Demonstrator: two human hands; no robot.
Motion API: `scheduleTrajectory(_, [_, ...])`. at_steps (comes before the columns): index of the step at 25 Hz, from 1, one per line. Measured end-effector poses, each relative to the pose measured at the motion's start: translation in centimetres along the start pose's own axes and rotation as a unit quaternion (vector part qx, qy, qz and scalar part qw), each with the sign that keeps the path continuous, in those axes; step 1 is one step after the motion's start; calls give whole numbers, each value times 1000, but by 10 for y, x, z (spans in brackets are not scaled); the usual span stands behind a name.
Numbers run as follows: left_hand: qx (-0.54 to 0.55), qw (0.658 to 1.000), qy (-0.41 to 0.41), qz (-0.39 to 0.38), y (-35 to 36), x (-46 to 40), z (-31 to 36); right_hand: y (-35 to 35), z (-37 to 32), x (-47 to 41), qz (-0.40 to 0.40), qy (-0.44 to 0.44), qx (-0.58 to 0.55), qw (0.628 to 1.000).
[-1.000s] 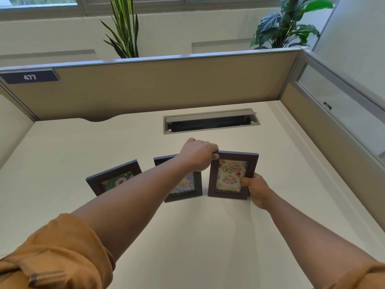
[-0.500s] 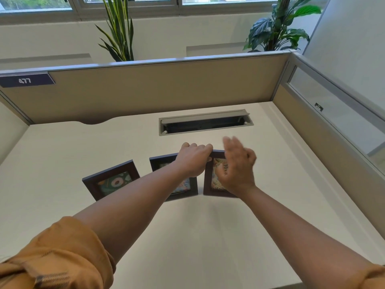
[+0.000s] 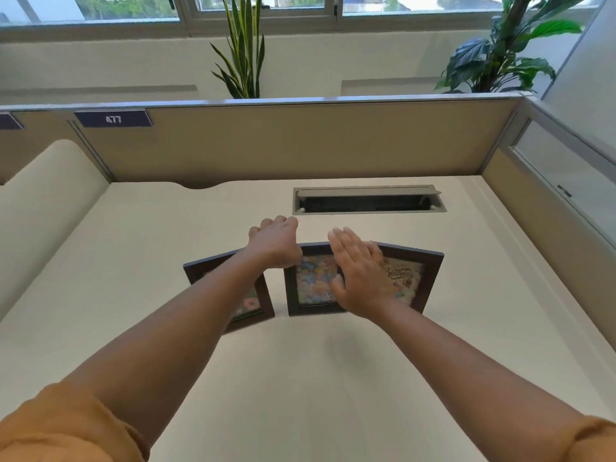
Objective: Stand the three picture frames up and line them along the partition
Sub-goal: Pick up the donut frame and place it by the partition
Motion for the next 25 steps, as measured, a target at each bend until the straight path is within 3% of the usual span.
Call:
scheduleTrajectory(4, [-19, 995, -100, -14, -14, 16, -62, 10, -46, -22, -41, -67, 3, 997])
scheduleTrajectory(7, [15, 994, -105, -29, -11, 23, -83, 16, -57, -27, -50, -54, 13, 997])
scheduleTrajectory(11, [72, 996, -51, -14, -8, 28, -96, 15, -64, -23, -6, -30, 14, 999])
scheduleTrajectory(14, [82, 996, -17, -6, -10, 32, -99, 13, -90, -17, 20, -66, -75, 995])
scheduleTrajectory(16, [101, 995, -10, 0, -16, 35, -101, 23, -110, -16, -46, -44, -189, 980])
scheduleTrajectory(21, [188, 981, -12, 33, -38, 40, -113, 53, -139, -25, -202, 148, -431, 867])
scheduleTrajectory(25, [198, 979, 13, 37, -52, 42, -118, 75, -155, -39, -314, 232, -585, 711])
Point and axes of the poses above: each hand's wrist, its own x-axis away from the middle knuckle, its own y-axis out of the palm, z = x × y, the point moved 6 cm from there along -x, towards the middle knuckle, and after that the axes turned 14 degrees about x, right-handed, at the moved point
